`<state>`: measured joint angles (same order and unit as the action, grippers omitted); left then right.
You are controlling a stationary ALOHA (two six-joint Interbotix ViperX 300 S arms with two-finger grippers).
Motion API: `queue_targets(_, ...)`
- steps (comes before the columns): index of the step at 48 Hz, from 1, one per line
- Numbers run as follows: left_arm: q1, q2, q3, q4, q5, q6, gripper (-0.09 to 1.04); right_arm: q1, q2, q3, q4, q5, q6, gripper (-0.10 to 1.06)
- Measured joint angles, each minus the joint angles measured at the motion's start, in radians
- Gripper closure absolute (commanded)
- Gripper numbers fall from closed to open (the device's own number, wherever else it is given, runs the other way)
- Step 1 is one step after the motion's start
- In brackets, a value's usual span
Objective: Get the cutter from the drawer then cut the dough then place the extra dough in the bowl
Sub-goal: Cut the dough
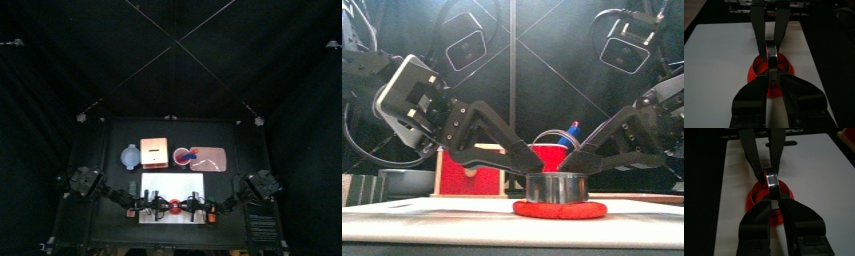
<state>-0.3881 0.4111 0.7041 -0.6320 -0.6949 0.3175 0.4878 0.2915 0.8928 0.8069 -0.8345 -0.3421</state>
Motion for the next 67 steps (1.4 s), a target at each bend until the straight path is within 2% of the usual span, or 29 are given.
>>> queue_targets(21, 0.011, -0.005, 0.003, 0.0, 0.011, -0.002, 0.33, -0.044, -0.003, 0.012, -0.094, 0.008, 0.006, 0.49)
queue_targets(51, 0.02, -0.015, 0.005, 0.0, 0.029, -0.003, 0.31, -0.055, -0.003, 0.011, -0.106, 0.011, 0.008, 0.49)
queue_targets(60, 0.034, -0.044, 0.015, 0.0, 0.043, 0.0, 0.3, -0.08, -0.028, 0.0, -0.107, 0.063, 0.005, 0.44)
queue_targets(67, 0.063, -0.067, 0.028, 0.006, 0.049, 0.0, 0.24, -0.109, -0.043, -0.003, -0.106, 0.087, 0.003, 0.32)
